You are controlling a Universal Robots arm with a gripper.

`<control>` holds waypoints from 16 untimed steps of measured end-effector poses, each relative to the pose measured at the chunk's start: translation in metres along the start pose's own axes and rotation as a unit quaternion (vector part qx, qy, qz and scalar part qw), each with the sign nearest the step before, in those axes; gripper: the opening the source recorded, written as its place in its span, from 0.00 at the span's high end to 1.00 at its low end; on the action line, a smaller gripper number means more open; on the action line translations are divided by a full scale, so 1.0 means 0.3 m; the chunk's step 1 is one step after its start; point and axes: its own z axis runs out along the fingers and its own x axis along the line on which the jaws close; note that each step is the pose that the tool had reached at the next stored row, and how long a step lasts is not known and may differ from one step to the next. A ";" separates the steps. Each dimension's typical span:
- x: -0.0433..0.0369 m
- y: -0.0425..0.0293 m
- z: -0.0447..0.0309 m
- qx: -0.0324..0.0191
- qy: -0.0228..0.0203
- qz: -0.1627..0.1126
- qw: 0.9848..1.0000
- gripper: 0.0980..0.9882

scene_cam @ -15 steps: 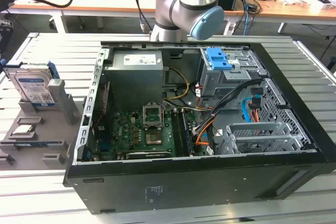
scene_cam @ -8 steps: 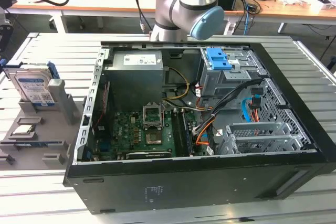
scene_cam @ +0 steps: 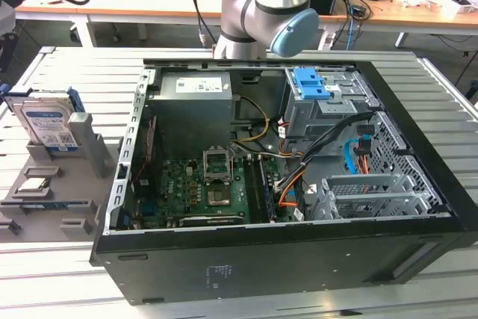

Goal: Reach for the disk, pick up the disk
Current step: 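Pick up the disk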

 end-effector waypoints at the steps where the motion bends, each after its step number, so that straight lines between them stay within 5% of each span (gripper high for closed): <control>1: 0.000 0.000 0.000 0.000 0.001 -0.015 1.000 0.99; 13: 0.000 0.000 0.000 0.000 0.003 -0.087 0.996 0.99; 16: 0.000 0.000 0.000 0.000 0.004 -0.117 0.993 0.99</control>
